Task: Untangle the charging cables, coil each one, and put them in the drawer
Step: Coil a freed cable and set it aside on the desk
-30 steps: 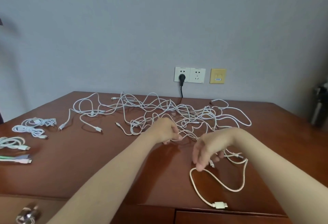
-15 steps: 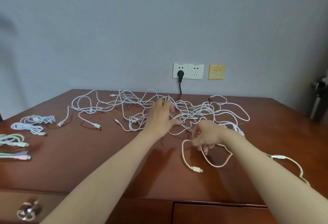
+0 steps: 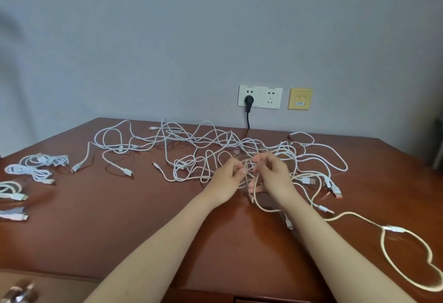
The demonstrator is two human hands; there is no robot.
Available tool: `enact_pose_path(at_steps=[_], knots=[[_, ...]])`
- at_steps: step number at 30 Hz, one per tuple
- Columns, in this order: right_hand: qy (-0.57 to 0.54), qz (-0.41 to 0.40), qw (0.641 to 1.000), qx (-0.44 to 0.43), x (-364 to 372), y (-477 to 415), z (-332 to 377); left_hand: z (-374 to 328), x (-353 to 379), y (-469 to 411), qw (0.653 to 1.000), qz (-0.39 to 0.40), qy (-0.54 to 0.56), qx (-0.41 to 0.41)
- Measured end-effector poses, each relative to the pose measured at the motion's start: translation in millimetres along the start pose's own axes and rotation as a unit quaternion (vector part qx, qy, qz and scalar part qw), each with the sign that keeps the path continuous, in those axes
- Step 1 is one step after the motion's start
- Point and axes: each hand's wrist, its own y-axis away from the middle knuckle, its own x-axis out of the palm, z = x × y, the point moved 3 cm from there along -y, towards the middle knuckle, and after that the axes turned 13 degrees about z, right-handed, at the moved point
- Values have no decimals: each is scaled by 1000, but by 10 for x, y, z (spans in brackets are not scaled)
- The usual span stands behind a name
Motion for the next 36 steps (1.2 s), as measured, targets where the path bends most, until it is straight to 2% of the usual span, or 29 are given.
enact_pose_path(at_steps=[4,8,10,14,17,20,23,26,28,32,36], knots=[[-76,-17,997,2,12,-153,-107,51,-77,-105,996,-25,83,1],[-72,-21,997,20,-15,-352,-211,108,-114,-244,997,-2,74,-2],[-75,-7,997,17,-25,-437,-222,136,-169,-310,984,-25,175,-2],[-75,70,994,28,-15,-501,-195,197,-290,-370,902,-73,425,24],[-36,100,994,20,-2,-483,-171,204,-294,-368,838,-54,543,34],[23,82,996,-21,21,-463,-117,164,-289,-342,783,-10,621,33],[117,65,990,-53,44,-460,-112,100,-280,-316,784,46,617,45],[204,82,974,-47,98,-443,-142,38,-232,-291,810,81,579,47],[204,93,974,-40,132,-438,-156,19,-227,-285,811,81,577,51],[161,118,980,-13,156,-433,-147,29,-268,-280,788,65,609,60],[160,143,976,16,170,-405,-149,21,-260,-268,792,60,605,52]])
